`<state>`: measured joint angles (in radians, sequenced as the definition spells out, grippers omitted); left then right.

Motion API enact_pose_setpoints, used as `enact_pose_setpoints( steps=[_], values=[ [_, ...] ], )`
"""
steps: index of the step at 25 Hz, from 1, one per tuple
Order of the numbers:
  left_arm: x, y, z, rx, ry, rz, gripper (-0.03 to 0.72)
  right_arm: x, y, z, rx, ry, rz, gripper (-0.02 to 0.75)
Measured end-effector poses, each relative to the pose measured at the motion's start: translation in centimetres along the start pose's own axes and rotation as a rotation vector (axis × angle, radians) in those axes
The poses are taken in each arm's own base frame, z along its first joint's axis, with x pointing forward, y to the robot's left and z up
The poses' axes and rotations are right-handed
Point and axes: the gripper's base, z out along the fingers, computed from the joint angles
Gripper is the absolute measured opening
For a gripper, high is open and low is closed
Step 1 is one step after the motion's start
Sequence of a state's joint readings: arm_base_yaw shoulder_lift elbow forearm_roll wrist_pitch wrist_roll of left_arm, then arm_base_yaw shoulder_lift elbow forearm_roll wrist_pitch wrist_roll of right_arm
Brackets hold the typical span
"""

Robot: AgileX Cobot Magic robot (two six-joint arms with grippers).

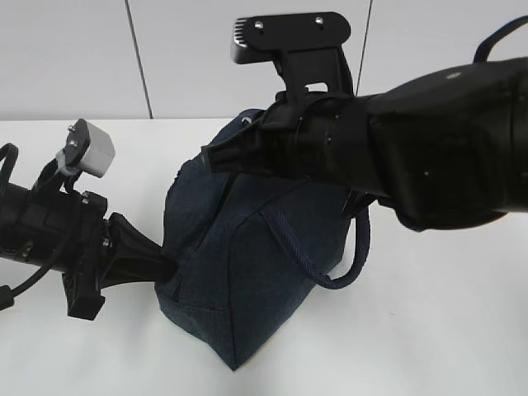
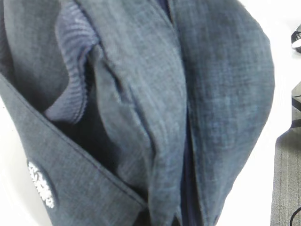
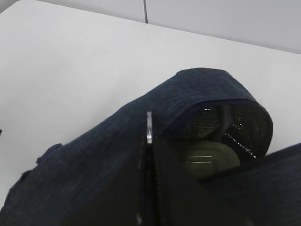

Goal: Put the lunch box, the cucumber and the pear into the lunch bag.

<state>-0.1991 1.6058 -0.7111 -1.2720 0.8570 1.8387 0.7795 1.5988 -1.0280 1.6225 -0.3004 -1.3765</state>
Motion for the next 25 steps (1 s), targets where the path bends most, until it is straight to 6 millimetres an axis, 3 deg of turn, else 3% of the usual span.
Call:
enact_pose_setpoints(
  steps=[11, 17, 20, 25],
  values=[
    [0.3, 0.0, 0.0, -0.004, 0.032, -0.002, 0.001, -1.4, -2.6, 0.6, 0.010, -0.020, 0.052, 0.000],
    [0.3, 0.0, 0.0, -0.004, 0.035, -0.004, 0.000, -1.8, -5.3, 1.1, 0.025, -0.017, 0.109, 0.000],
    [0.3, 0.1, 0.0, -0.005, 0.036, -0.004, 0.001, -1.9, -7.5, 1.6, 0.018, -0.006, 0.184, 0.000],
    [0.3, 0.1, 0.0, -0.014, 0.038, -0.004, 0.001, -0.8, -10.7, 3.3, -0.042, 0.040, 0.329, 0.000]
  ],
)
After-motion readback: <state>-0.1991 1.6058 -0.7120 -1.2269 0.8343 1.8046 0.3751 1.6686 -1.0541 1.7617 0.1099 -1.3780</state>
